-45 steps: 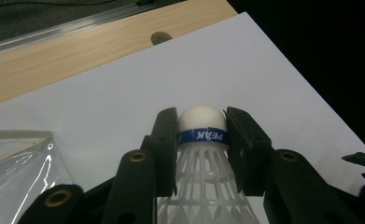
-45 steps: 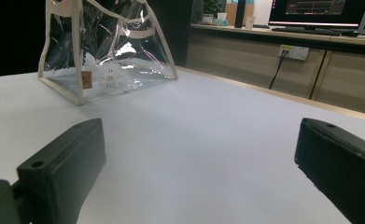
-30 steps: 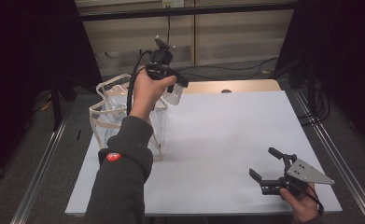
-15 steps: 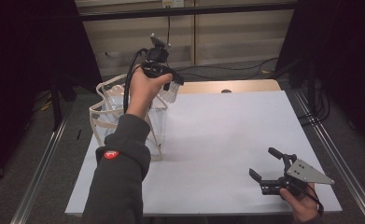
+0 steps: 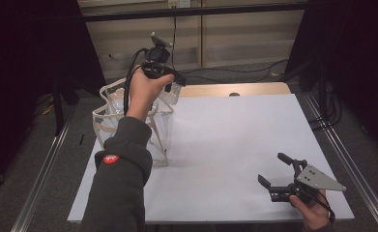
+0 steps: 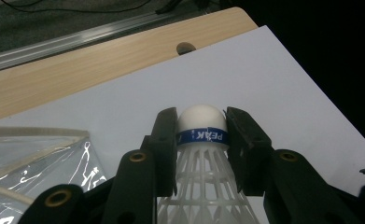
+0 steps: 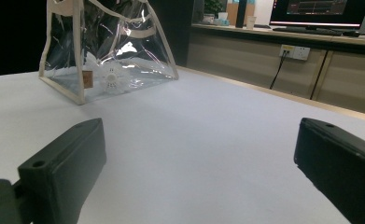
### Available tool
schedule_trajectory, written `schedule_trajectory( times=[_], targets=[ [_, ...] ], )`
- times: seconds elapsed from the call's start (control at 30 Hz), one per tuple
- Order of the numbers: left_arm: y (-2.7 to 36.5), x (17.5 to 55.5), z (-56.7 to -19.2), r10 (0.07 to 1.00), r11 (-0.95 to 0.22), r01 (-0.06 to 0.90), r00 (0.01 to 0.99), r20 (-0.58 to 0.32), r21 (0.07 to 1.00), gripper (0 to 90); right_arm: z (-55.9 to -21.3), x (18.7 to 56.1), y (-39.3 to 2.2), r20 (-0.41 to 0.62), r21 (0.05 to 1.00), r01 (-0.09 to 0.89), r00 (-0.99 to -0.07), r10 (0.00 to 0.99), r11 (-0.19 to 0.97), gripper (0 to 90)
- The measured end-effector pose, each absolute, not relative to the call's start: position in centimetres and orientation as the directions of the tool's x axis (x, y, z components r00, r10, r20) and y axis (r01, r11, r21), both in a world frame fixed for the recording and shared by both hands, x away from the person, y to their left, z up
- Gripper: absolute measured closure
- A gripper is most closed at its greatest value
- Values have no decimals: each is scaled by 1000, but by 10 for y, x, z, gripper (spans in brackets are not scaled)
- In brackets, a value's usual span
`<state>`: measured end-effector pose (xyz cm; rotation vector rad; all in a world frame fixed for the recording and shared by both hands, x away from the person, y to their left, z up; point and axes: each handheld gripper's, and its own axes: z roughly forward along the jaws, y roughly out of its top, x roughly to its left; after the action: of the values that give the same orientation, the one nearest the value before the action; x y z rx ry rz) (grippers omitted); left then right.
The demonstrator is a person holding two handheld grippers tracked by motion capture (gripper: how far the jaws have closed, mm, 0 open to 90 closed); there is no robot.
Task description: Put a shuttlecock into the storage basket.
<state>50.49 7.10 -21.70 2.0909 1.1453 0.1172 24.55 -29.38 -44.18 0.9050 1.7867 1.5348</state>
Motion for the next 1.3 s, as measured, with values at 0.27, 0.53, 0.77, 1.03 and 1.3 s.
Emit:
schedule_trajectory(
  times=[0.27,0.53,0.77,1.03,1.3],
  targets=[
    [79,505,-212,767,-325,694,591,-250,643,656,-442,246,-294,-15,990,108,-581,813,96,23],
    [88,505,-207,777,-312,695,579,-247,648,656,-442,246,-293,-17,990,104,-580,814,95,23],
    [97,506,-206,789,-303,700,565,-242,646,656,-442,246,-294,-13,989,110,-580,814,95,23],
    [103,507,-203,797,-292,702,554,-241,650,656,-442,246,-294,-14,989,110,-580,814,95,23],
    [109,507,-201,800,-297,701,554,-232,648,656,-442,246,-294,-12,990,108,-578,816,92,23]
  ],
)
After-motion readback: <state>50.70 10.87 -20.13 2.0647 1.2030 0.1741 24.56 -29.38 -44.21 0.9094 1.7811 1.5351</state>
